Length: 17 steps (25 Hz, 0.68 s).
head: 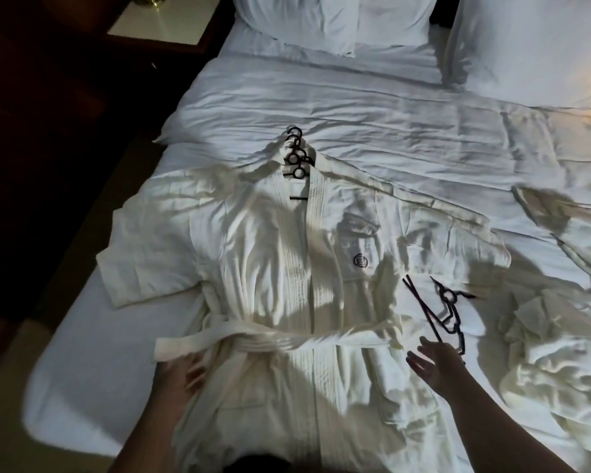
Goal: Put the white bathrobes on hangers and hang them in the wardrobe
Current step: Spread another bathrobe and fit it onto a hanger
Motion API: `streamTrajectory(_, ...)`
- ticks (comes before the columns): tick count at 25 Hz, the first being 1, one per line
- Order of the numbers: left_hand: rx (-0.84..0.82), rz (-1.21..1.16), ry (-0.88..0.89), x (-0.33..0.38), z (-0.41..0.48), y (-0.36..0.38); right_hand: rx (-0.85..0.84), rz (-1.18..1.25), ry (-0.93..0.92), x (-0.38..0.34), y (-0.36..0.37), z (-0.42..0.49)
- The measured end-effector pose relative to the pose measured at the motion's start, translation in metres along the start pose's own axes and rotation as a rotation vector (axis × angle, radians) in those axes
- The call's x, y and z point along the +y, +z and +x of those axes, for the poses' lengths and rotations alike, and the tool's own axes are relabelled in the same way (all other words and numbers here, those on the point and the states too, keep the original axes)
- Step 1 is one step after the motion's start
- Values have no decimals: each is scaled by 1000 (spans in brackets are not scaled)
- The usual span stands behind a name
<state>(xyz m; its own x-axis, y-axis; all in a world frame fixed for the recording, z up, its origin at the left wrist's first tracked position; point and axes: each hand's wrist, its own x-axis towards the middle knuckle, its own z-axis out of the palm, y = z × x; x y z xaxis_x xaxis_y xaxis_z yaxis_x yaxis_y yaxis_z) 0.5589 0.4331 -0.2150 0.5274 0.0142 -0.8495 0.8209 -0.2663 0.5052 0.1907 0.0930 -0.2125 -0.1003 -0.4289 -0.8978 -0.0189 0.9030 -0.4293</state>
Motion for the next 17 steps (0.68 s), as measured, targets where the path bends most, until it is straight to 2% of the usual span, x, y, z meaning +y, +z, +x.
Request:
streamTrajectory(3, 28, 99, -163, -33, -16, 5, -77, -225, 153, 23, -2, -12)
streamTrajectory(8, -60, -48, -147, -30, -9, 47, -191, -273, 232, 51, 27, -8)
streamTrajectory(10, -94, -124, -160, -13, -4, 63, -186, -134, 229, 58, 40, 0)
streamTrajectory(14, -100, -249, -293, 8, 12, 78, -158, 216, 284, 51, 67, 11)
streamTrajectory(17, -149, -362, -244, 11, 35, 77, -106, 399, 329, 40, 77, 17)
